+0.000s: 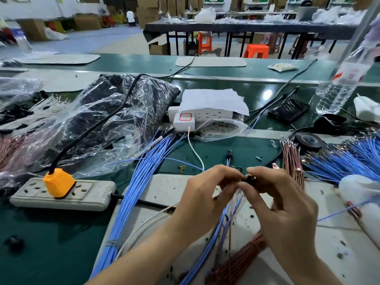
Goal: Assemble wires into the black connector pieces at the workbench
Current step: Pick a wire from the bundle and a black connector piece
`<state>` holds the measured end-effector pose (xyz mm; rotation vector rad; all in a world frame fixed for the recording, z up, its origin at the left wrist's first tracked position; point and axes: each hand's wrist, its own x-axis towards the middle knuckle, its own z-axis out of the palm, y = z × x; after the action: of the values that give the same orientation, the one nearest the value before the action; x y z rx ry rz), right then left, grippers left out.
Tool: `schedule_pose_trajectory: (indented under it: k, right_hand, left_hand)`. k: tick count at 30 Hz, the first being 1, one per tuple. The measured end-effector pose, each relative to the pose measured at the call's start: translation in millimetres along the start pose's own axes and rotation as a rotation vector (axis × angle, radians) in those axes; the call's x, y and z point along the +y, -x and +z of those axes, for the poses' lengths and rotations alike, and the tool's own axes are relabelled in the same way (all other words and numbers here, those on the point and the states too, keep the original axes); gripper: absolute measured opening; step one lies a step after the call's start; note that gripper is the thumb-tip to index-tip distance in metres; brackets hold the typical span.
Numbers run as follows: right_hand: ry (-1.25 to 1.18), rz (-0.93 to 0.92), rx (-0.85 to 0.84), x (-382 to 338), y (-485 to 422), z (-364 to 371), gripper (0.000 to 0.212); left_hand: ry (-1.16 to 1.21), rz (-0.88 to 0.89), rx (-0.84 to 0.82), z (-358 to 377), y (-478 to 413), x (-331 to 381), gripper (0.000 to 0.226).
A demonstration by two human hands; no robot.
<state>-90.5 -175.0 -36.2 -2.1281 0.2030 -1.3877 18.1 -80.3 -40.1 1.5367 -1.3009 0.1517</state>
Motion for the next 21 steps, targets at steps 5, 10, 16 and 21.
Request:
schedule_pose_trajectory:
  k: [5,10,16,21]
  right_hand:
    - [-0.057,0.015,-0.021,0.3,0.7,0.5,0.024]
    - [-0.094,0.043,-0.041,1.7,2.2,1.5,0.018]
    - [-0.109,0.021,-0.034,1.2,2.3,2.2,0.016]
    - [-0.099,0.042,-0.066,4.0,3.4,3.2,0.018]
  left_hand:
    - [0.086,-0.084,-0.034,0.5,0.7,-0.8,0.014]
    - [0.139,-0.152,-0.041,-1.6,2.0,0.3,0.012]
    - [0.132,-0.172,-0.047,-1.2,1.6,-0.3,0.012]
    - [0.125,-0.144,-0.049,-1.0,2.8,-3.3,0.013]
